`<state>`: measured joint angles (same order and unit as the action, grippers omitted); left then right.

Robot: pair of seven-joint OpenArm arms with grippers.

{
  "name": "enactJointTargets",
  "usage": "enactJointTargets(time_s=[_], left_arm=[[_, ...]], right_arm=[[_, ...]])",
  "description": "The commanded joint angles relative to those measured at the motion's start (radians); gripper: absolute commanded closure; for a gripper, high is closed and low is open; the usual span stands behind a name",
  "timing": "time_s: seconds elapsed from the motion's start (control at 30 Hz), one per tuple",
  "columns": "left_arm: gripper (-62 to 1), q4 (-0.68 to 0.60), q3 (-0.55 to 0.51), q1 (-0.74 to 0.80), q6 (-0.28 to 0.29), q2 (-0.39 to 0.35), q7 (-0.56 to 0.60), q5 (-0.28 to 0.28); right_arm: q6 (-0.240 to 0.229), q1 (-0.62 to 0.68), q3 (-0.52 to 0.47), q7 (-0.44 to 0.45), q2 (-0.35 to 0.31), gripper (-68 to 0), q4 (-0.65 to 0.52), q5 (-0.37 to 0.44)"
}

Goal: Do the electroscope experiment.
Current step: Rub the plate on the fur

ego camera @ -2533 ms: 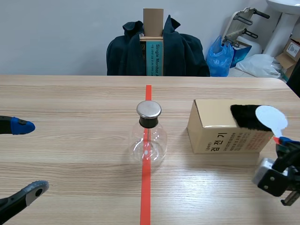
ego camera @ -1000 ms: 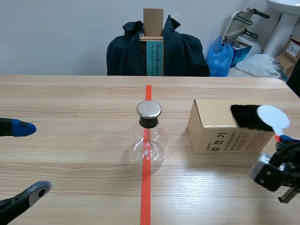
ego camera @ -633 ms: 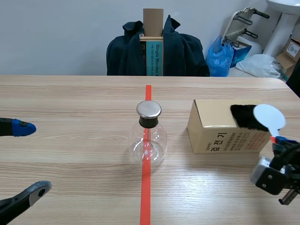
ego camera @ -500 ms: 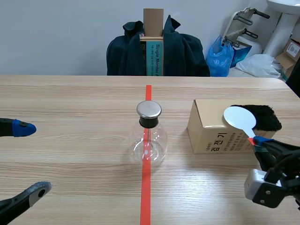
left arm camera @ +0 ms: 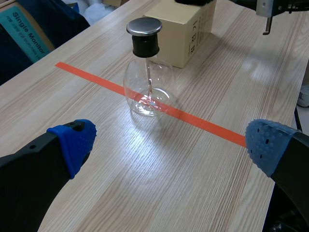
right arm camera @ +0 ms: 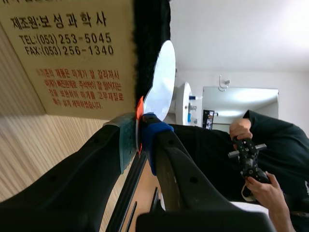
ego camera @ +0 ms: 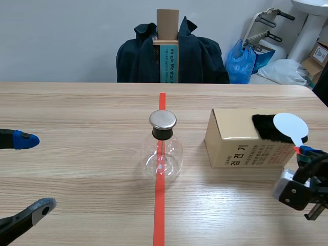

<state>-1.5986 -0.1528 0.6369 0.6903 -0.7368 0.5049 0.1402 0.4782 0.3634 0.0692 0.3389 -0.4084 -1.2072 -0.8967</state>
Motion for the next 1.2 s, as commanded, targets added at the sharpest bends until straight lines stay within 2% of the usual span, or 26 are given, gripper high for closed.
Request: enactJointTargets(time_s=[0.0,0.13,0.3,0.63,0.9,1.07,1.17], left_arm=[[-62.3,-0.004,0.006,-0.003,0.005,0.005,0.014,0.016],[-62.3,-0.004,0.006,-0.003,0.005,0.005,0.014,0.016],[-62.3,-0.004,0.006,-0.003,0.005,0.005,0.014,0.016],[-62.3,-0.004,0.006,-0.003,0.005,0.005,0.014,0.016],[-62.3,-0.004,0.006,-0.003,0.005,0.005,0.014,0.016],[-62.3,-0.004,0.006,-0.003,0.005,0.005,0.013,0.016],[-62.3,-0.004,0.006,-0.003,0.005,0.005,0.013,0.016]], right_arm=[[-0.010,-0.008,-0.002,0.040,-0.019,-0.8,-0.008,0.009],[-0.009,-0.009,-0.002,0.151,-0.018,-0.8,-0.008,0.006],[-0.009,-0.009,-0.002,0.193,-0.018,-0.8,-0.008,0.002],[-0.009,-0.009,-0.002,0.092,-0.018,-0.8,-0.008,0.002],[-0.008,-0.009,-0.002,0.093,-0.018,-0.8,-0.008,0.002],[0.045,-0.015,-0.029,0.065,-0.021,-0.8,-0.031,0.003],[0.045,-0.014,-0.081,0.043,-0.021,-0.8,-0.098,0.008]])
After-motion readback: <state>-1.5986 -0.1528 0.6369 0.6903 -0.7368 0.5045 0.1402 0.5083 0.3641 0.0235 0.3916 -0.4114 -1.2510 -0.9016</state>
